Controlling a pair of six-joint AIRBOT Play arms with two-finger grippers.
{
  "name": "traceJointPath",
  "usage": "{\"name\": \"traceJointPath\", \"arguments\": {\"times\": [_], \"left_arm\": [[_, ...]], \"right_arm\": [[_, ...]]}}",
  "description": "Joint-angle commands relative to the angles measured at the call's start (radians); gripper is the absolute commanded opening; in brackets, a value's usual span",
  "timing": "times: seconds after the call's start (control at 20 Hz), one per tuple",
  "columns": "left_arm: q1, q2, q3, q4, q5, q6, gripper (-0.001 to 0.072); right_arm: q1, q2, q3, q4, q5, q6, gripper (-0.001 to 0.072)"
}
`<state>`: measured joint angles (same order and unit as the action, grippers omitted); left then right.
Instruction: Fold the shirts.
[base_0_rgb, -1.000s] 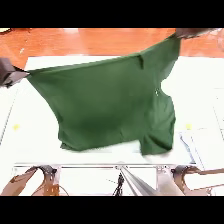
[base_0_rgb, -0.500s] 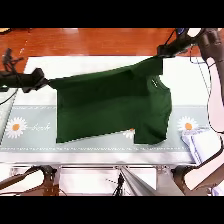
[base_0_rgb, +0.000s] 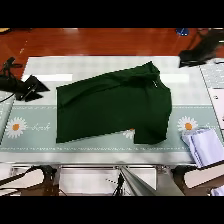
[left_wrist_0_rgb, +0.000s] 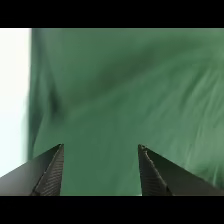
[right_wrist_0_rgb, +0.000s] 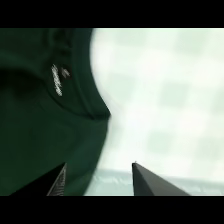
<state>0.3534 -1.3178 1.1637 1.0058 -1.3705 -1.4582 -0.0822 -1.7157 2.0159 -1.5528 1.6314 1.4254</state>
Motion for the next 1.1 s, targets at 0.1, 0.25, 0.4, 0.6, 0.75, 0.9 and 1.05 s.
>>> {"name": "traceJointPath", "arguments": {"times": [0.1,0.25,0.4,0.6,0.75,0.9,1.05], "left_arm": [[0.096,0.18,-0.251,0.06,-0.149,0.136,0.0545],[0.171,0.24,-0.422,0.052,-0.149,0.176,0.0546],[0.229,0.239,-0.535,0.042,-0.148,0.196,0.0546],[0.237,0.234,-0.616,0.042,-0.087,0.22,0.0546],[0.233,0.201,-0.66,0.042,-0.048,0.22,0.0546],[0.203,0.146,-0.675,0.042,0.003,0.219,0.0546],[0.142,0.1,-0.675,-0.01,0.08,0.217,0.0545]], "right_arm": [[-0.23,0.179,-0.213,0.186,0.068,-0.035,0.0501],[-0.348,0.231,-0.385,0.37,0.01,-0.071,0.0502],[-0.397,0.236,-0.484,0.43,-0.02,-0.103,0.0501],[-0.394,0.236,-0.534,0.459,-0.097,-0.135,0.0501],[-0.394,0.236,-0.539,0.464,-0.119,-0.142,0.05],[-0.394,0.236,-0.539,0.475,-0.121,-0.142,0.05],[-0.394,0.236,-0.539,0.496,-0.111,-0.142,0.0495]]}}
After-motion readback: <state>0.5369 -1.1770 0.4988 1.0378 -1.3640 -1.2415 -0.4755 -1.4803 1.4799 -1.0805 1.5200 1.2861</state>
